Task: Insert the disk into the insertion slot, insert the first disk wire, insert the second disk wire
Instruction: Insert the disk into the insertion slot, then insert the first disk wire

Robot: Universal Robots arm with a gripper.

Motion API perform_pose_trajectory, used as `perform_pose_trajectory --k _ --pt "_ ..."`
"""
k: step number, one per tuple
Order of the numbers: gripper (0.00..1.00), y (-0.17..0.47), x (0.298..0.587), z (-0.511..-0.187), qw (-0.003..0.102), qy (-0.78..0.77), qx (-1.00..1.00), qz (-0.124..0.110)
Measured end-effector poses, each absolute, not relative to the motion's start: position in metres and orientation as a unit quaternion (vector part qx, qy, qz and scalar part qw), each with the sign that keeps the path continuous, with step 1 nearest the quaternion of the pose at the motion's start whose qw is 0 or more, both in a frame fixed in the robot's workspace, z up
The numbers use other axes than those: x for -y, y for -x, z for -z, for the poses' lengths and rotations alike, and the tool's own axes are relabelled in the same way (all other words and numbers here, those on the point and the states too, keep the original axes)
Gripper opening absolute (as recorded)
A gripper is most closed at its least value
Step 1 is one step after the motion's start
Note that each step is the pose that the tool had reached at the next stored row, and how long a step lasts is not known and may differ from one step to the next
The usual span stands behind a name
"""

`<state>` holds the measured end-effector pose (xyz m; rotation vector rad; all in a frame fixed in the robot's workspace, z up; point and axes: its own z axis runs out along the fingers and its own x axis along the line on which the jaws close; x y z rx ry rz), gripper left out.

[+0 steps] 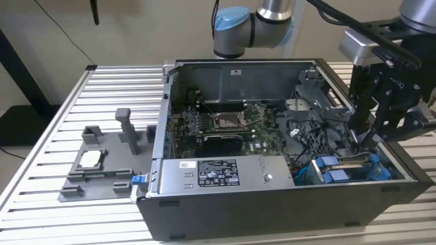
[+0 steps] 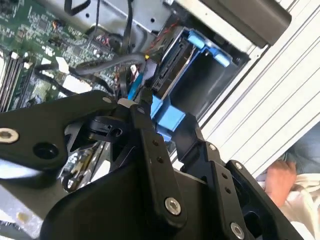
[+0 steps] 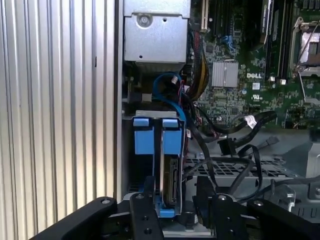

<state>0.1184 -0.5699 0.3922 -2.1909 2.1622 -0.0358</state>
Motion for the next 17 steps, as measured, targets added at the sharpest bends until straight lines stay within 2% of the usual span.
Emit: perform_pose_trajectory --k 7,10,14,17 --pt "0.47 -0.118 0.550 -0.390 0.052 0.716 -0.696 0.034" --pt "0.47 -0.118 0.549 -0.389 0.051 0.722 -0.689 0.042" --pt "0.47 -0.118 0.548 -0.387 0.043 0.728 -0.683 0.052" --pt "0.47 -0.118 0.548 -0.387 0.043 0.728 -0.682 0.054"
